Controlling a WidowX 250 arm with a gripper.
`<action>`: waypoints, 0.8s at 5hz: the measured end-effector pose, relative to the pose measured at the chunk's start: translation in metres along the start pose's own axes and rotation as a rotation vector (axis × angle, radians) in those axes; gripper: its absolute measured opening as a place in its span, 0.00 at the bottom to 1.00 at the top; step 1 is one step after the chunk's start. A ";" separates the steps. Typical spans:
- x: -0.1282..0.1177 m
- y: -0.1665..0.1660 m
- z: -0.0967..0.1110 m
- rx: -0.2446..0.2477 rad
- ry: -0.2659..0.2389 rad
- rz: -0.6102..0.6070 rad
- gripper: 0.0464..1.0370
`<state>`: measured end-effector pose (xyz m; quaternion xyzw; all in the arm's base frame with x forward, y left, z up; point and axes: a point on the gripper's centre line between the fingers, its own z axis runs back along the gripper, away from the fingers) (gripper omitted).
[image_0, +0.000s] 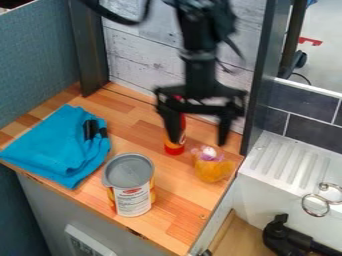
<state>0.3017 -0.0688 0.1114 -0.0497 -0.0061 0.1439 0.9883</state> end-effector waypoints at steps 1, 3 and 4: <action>0.010 -0.026 -0.015 -0.018 -0.029 -0.039 0.96; 0.030 -0.016 -0.025 0.101 -0.048 -0.041 0.96; 0.032 -0.006 -0.023 0.163 -0.062 -0.018 0.96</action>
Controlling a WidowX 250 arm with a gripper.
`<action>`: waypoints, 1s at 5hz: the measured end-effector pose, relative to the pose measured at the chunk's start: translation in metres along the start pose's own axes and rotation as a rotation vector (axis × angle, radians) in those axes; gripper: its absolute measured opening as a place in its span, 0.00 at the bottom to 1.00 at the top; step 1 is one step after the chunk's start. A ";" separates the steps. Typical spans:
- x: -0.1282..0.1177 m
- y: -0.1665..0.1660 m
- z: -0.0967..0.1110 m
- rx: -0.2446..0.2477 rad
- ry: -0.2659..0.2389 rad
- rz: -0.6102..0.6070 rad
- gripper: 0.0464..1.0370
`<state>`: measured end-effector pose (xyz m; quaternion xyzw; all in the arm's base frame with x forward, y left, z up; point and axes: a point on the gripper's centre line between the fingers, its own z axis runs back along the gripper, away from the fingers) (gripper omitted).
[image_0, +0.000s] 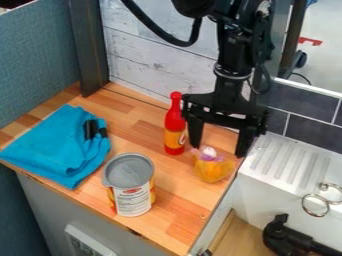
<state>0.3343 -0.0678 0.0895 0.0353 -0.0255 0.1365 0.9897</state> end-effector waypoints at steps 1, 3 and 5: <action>-0.001 -0.001 -0.005 -0.014 0.000 -0.004 0.96; 0.012 0.008 -0.034 -0.016 0.030 0.033 0.96; 0.024 0.018 -0.047 0.015 0.044 0.081 0.96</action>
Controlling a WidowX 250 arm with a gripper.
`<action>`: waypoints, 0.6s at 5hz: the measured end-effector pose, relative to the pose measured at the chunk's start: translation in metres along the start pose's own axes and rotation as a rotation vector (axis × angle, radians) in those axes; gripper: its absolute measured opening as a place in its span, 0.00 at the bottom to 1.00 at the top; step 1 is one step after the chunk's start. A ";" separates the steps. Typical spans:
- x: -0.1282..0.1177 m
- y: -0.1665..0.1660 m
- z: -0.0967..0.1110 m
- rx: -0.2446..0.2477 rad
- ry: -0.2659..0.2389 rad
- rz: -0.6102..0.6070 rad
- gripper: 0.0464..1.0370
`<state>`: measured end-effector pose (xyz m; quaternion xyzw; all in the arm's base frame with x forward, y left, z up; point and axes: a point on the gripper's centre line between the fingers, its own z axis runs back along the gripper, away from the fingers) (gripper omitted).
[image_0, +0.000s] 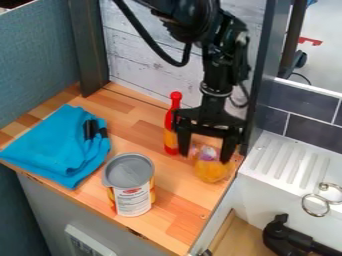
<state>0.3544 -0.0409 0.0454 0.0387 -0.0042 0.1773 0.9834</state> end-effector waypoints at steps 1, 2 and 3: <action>-0.002 -0.003 -0.019 -0.008 0.030 0.020 0.96; -0.002 -0.009 -0.027 -0.047 0.029 0.024 0.96; -0.003 -0.015 -0.032 -0.091 0.017 0.044 0.91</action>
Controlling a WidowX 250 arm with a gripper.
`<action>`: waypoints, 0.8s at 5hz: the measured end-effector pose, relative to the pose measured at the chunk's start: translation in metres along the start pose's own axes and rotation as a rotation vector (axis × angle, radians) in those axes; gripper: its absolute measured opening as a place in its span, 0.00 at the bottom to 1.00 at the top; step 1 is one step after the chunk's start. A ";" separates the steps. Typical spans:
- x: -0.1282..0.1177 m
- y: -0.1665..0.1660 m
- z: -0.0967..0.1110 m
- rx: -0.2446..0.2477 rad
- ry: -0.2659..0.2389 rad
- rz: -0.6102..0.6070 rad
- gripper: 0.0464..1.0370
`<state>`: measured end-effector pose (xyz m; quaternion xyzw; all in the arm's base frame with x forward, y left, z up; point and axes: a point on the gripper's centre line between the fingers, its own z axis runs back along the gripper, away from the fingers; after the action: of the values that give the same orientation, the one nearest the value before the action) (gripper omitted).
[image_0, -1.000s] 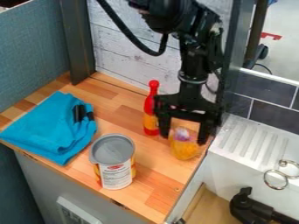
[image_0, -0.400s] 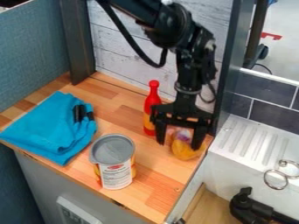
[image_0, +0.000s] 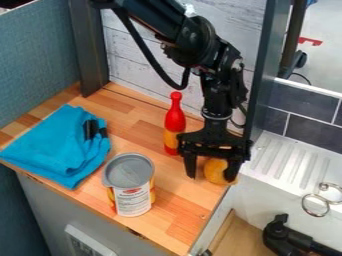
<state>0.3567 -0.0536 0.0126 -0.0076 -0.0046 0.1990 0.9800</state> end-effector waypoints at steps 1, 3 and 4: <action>-0.006 0.002 0.003 -0.031 0.018 -0.031 0.63; -0.036 0.014 0.061 -0.185 -0.036 -0.192 0.44; -0.059 0.019 0.110 -0.244 -0.083 -0.255 0.44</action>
<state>0.2934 -0.0580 0.1219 -0.1177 -0.0703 0.0713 0.9880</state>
